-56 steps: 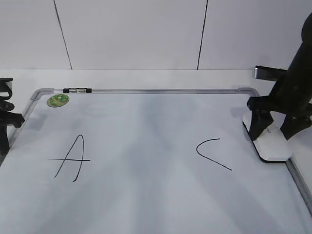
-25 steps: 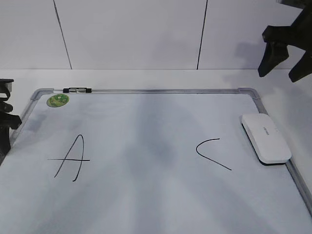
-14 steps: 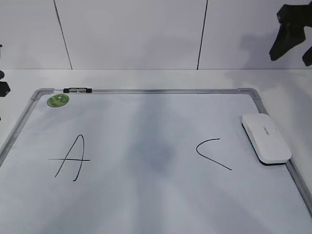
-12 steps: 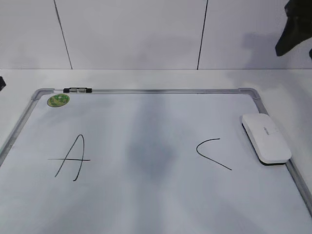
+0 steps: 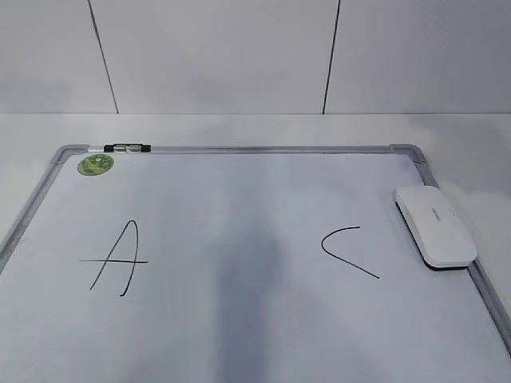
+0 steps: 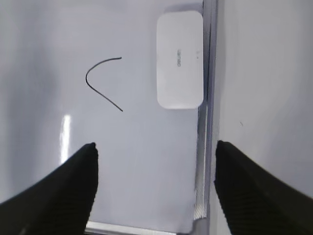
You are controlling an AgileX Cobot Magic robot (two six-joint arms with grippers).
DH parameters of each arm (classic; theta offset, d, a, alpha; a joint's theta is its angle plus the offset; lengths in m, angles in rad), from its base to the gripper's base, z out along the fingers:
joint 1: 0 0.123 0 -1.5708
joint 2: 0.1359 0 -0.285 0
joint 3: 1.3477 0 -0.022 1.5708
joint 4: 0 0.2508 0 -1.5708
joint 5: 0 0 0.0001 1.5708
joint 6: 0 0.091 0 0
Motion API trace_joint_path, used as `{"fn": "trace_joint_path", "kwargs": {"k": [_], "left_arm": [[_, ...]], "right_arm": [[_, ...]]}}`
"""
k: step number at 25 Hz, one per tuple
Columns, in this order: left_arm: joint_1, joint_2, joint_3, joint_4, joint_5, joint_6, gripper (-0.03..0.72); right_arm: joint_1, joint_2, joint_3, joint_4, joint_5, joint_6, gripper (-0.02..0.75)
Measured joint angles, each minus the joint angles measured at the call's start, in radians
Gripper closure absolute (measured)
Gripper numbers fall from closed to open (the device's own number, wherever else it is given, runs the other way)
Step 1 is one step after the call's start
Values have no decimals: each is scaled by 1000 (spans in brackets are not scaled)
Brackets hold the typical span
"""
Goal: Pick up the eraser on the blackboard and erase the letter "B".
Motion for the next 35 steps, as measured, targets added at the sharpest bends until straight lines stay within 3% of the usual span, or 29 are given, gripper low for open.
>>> {"fn": "trace_joint_path", "kwargs": {"k": [9,17,25,35], "left_arm": [[0,-193,63,-55,3,31,449],[0,-506,350,-71,-40,52,449],[-22,-808,673,-207,-148,161,454],[-48,-1309,808,-248,-101,207,454]], "right_arm": [[0,-256,252,-74,4,-52,156],[0,-562,418,-142,-72,-66,156],[0,-770,589,-122,-84,-67,158],[0,-1061,677,-112,-10,-68,159]]}}
